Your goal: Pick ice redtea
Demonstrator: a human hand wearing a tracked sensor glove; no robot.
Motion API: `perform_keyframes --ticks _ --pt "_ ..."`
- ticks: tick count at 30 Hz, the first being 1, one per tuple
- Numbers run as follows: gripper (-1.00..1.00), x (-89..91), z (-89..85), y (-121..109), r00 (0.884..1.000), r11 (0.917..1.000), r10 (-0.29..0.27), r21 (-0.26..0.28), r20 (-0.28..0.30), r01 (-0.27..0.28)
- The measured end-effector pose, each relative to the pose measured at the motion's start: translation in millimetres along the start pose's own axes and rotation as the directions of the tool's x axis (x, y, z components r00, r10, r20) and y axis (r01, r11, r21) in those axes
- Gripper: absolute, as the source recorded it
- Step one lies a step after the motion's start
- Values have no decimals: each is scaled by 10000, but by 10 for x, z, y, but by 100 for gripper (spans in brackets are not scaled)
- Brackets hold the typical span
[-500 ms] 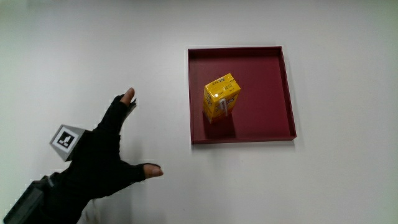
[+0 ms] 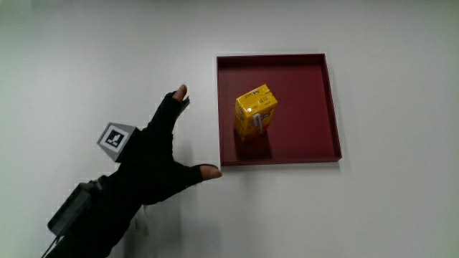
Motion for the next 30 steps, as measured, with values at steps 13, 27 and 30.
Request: perform_keyframes --ticks 13,27,30 --pt "0 -146 -344 358 9997 10000 13 91 230 -15" --pt "0 -300 -509 537 9979 9986 158 490 632 -189" --pt "4 -303 -520 547 9981 9974 -7 721 618 -37"
